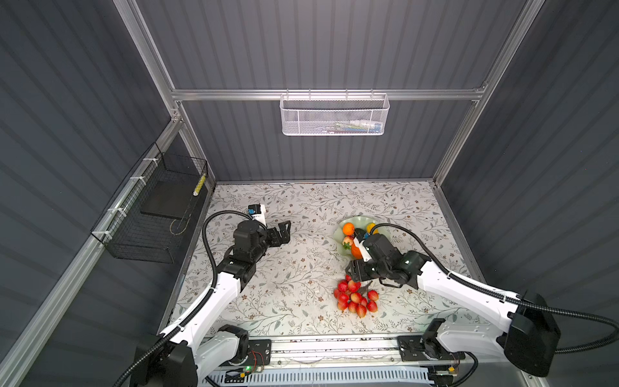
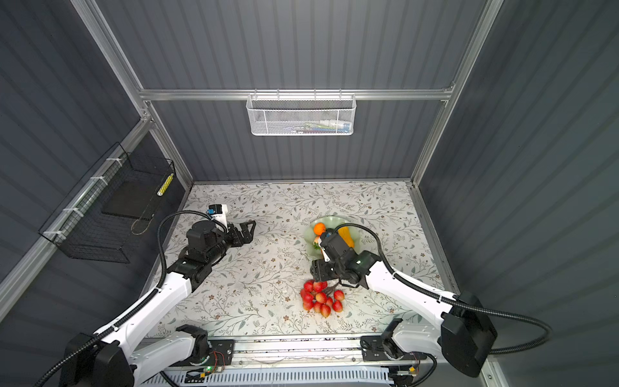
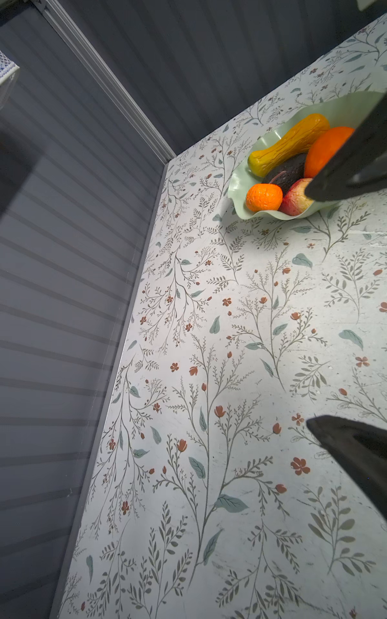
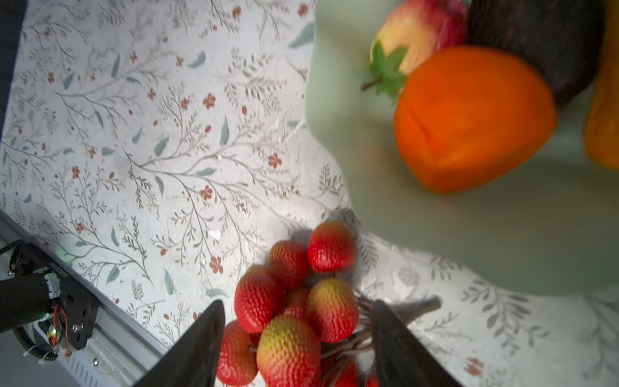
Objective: Place and organize the fake fruits in the fruit bowl
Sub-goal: 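Move the right gripper down to the strawberry bunch and grasp its stems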
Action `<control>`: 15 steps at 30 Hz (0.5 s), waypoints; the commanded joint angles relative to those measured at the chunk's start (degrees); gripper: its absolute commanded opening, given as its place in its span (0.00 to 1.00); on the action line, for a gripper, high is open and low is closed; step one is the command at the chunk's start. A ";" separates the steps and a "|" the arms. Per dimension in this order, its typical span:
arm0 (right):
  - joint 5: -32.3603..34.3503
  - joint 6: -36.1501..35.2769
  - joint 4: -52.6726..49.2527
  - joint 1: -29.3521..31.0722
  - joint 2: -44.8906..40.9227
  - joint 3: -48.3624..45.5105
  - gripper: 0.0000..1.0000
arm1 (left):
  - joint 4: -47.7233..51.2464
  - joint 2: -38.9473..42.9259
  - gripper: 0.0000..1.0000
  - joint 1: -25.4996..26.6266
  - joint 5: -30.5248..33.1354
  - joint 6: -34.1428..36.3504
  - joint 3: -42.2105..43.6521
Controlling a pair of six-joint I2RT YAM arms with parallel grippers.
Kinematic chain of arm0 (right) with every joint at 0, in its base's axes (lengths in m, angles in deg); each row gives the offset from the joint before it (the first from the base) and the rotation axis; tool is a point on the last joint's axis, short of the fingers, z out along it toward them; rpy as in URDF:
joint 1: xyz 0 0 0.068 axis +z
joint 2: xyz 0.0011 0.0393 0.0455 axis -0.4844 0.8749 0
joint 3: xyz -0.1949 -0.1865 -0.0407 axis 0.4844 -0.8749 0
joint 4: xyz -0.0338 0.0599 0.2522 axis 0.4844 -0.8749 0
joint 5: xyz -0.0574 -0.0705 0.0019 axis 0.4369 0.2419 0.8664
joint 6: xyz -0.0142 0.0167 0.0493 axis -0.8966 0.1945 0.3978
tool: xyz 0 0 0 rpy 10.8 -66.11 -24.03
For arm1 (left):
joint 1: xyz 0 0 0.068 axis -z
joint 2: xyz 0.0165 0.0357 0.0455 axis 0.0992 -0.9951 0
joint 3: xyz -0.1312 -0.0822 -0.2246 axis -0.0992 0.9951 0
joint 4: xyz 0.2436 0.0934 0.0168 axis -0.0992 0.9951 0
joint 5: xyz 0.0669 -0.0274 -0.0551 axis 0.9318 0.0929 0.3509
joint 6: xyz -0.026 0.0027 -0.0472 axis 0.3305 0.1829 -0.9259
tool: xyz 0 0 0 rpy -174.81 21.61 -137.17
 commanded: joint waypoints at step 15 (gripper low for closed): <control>1.41 6.15 1.57 4.23 6.95 -0.89 0.57 | 0.52 2.43 1.00 -0.40 0.96 1.42 -0.50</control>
